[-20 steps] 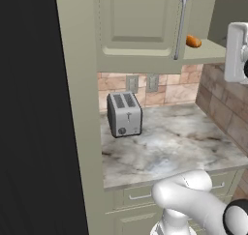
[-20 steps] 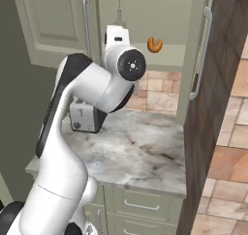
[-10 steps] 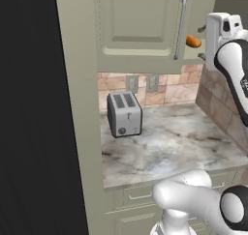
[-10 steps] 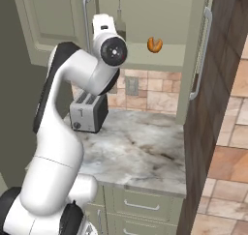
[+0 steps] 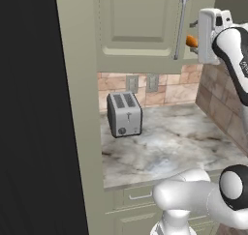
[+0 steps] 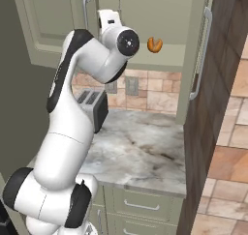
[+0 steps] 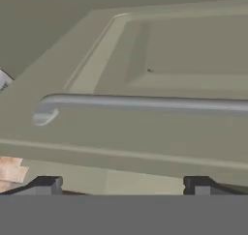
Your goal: The dining table condiment station is running low on oil/vinegar bottle. Refill the condiment station by opening the cabinet and taking the oil/vinegar bottle from the cabinet and placing it on the dining table.
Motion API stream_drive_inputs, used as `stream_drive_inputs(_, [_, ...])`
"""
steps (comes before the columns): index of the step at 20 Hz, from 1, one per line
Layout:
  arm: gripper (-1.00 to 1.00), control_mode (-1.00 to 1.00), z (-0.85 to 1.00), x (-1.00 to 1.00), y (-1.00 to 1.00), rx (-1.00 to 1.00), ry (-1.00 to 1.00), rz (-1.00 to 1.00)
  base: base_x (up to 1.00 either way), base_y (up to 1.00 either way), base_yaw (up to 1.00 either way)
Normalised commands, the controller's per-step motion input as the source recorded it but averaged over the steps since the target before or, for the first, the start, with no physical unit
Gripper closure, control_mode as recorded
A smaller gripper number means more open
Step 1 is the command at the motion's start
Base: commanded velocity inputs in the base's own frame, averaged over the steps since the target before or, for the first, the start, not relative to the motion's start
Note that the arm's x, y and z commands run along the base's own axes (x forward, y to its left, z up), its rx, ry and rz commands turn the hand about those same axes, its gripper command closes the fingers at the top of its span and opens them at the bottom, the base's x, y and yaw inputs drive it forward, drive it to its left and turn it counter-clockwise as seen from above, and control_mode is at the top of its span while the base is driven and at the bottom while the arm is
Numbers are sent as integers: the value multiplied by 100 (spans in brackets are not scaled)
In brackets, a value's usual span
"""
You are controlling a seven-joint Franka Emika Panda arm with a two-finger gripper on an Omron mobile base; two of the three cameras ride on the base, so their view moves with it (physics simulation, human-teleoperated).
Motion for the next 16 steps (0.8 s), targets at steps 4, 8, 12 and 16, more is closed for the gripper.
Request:
stream_drive_inputs(4, [-100, -100, 0, 33, 1, 0, 0, 17, 0, 0, 0])
stream_drive_inputs(8, [-100, -100, 0, 11, 18, 0, -2, 16, 0, 0, 0])
stream_drive_inputs(12, [-100, -100, 4, -18, 36, 0, -7, 17, 0, 0, 0])
stream_drive_inputs(16, [-100, -100, 1, -51, 64, -5, -5, 18, 0, 0, 0])
